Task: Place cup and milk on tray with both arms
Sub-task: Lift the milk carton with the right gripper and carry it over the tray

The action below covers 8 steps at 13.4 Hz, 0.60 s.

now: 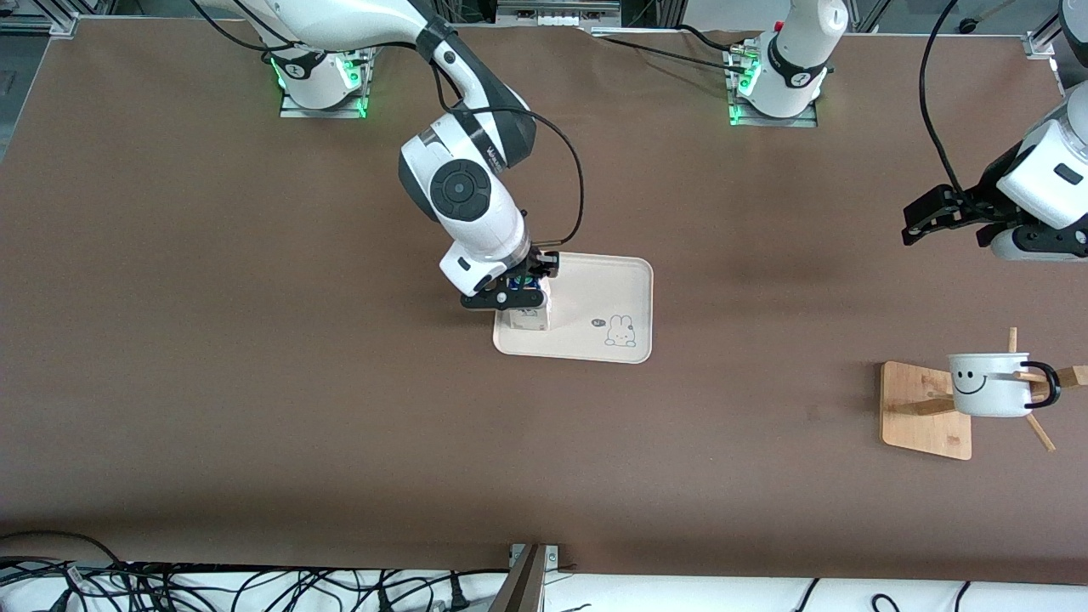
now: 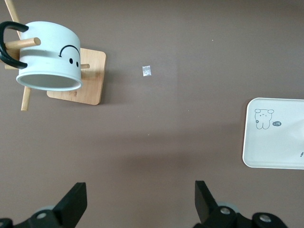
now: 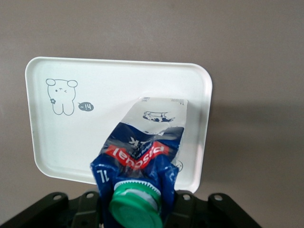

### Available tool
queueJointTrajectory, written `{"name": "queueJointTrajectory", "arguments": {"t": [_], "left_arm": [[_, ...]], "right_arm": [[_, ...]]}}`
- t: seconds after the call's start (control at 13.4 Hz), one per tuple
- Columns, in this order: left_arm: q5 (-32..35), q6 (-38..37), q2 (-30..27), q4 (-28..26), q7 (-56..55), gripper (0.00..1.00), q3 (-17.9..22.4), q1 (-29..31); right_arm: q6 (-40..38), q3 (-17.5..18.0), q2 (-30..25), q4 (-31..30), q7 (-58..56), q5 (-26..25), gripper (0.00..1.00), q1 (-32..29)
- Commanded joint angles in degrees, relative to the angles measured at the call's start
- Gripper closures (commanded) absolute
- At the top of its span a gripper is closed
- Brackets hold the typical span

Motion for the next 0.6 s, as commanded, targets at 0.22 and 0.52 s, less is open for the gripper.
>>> {"name": "queueJointTrajectory", "arguments": {"t": [0.22,0.52], "left_arm": [[0.58,-1.45,0.73,1.84,0.99,0.00,-0.12,0.15],[0.50,-1.45,0.73,1.84,0.90,0.00,-0.12,0.15]], "right_arm": [[0.24,-0.67,0.85,1.66,1.10,-1.00,0.00,0.40],[-3.08,-3.99,-5.55,1.75,0.13,-0.83,0.00,0.14]]}}
